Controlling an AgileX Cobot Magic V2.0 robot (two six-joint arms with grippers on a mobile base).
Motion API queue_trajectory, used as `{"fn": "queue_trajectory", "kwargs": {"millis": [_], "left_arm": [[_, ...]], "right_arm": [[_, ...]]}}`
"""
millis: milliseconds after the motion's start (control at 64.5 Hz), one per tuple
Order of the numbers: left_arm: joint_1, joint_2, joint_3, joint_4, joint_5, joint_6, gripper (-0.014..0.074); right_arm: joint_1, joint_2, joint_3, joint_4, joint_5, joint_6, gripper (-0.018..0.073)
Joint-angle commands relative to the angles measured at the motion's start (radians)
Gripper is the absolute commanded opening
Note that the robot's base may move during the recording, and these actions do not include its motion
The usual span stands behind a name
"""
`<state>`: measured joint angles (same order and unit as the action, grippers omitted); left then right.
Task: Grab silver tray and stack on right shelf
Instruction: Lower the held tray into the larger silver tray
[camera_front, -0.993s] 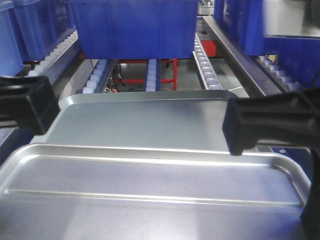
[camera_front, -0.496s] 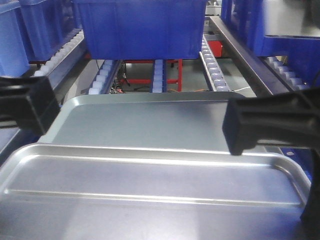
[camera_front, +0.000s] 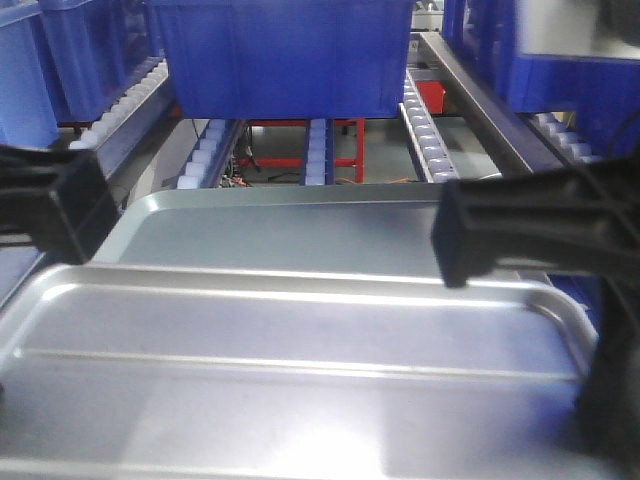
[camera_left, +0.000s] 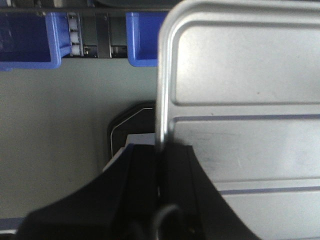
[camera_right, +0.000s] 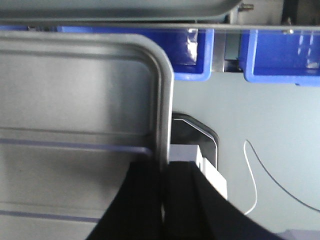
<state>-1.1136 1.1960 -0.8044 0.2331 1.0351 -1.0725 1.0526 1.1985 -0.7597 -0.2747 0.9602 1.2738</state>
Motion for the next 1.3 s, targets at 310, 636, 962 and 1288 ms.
{"fn": "queue_trajectory", "kwargs": {"millis": [310, 636, 962, 1288], "left_arm": [[0.373, 0.002, -0.017, -0.071, -0.279, 0.420, -0.0099], [0.530, 0.193, -0.099, -0.210, -0.486, 0.648, -0.0089], [0.528, 0.357, -0.172, -0.233, -0.515, 0.662, -0.0090], [0.528, 0.434, -0.176, -0.233, -0.526, 0.662, -0.0091]], "right_arm": [[-0.294, 0.046, -0.069, -0.141, -0.212, -0.140, 0.0057], [-0.463, 0.209, -0.151, -0.140, -0.435, -0.206, 0.0057], [-0.505, 0.311, -0.162, -0.142, -0.507, -0.210, 0.0057], [-0.505, 0.316, -0.162, -0.147, -0.507, -0.210, 0.0057]]}}
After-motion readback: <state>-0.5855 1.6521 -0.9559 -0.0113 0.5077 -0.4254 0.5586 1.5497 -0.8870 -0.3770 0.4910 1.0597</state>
